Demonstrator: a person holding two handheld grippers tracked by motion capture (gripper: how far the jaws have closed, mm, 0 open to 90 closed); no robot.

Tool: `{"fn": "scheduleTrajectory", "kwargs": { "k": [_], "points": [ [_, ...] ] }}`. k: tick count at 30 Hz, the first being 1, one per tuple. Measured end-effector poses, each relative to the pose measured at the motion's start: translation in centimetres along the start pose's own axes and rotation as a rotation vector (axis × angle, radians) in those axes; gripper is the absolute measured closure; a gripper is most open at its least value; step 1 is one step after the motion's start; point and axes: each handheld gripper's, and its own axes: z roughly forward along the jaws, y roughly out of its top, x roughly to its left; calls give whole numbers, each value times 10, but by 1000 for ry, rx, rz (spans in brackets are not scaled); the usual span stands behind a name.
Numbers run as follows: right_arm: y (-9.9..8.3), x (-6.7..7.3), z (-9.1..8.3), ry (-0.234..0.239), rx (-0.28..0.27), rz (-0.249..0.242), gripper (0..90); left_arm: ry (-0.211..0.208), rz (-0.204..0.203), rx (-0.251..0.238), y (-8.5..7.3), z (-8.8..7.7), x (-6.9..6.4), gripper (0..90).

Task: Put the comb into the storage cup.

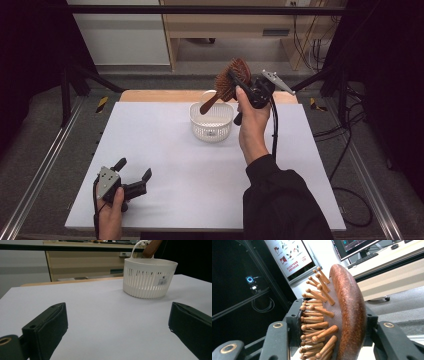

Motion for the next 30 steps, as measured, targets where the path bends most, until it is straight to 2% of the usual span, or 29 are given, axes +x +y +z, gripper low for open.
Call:
{"fn": "scheduleTrajectory", "kwargs": {
  "k": [8,30],
  "points": [
    [-5,-1,3,2,16,-21,497,-1,-4,1,0,0,1,24],
    [-19,-13,4,-28,36,-18,497,-7,-4,2,0,0,1,21]
  ]
}}
